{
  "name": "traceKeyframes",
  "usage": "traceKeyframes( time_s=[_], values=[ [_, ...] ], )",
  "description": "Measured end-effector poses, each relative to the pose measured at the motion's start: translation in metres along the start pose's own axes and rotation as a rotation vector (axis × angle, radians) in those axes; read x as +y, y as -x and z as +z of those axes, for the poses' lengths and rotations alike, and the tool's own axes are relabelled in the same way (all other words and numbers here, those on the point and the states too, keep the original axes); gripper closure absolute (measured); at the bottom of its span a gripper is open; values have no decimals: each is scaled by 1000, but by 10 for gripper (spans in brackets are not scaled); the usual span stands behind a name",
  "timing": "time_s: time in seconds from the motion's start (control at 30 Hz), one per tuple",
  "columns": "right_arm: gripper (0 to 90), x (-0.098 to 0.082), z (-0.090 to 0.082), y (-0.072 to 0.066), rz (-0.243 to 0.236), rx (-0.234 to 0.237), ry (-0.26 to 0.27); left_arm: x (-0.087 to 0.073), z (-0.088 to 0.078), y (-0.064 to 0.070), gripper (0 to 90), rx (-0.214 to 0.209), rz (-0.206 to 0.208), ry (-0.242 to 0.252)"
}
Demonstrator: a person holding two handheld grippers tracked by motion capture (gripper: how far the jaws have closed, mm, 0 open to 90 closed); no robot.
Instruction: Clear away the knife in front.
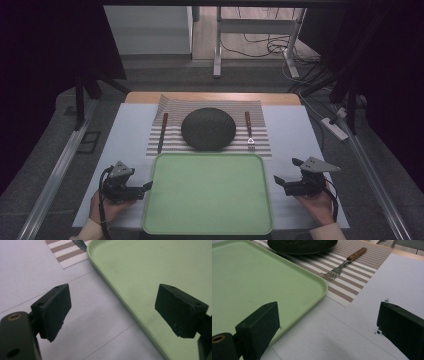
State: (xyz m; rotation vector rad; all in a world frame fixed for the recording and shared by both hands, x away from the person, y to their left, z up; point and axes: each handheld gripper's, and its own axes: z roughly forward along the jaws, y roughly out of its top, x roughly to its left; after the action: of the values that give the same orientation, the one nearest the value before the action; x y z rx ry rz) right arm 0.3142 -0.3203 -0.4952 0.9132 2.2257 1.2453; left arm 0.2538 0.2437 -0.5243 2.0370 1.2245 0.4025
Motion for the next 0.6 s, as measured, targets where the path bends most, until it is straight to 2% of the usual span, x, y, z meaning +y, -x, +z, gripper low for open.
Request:
traceKeyframes(
  time_s=[0.1,0.3,0.47,0.6],
  values=[
    [56,0,0,1,6,10,-2,0,0,0,137,-1,-4,-5],
    [56,0,3,-1,-14,18,-15,-1,-1,1,140,-2,5,-12],
    [60,2,1,-2,-15,11,10,1,-3,2,140,3,11,-8],
    [60,2,3,-3,-21,16,1,8,-5,7,140,-4,20,10]
  ],
)
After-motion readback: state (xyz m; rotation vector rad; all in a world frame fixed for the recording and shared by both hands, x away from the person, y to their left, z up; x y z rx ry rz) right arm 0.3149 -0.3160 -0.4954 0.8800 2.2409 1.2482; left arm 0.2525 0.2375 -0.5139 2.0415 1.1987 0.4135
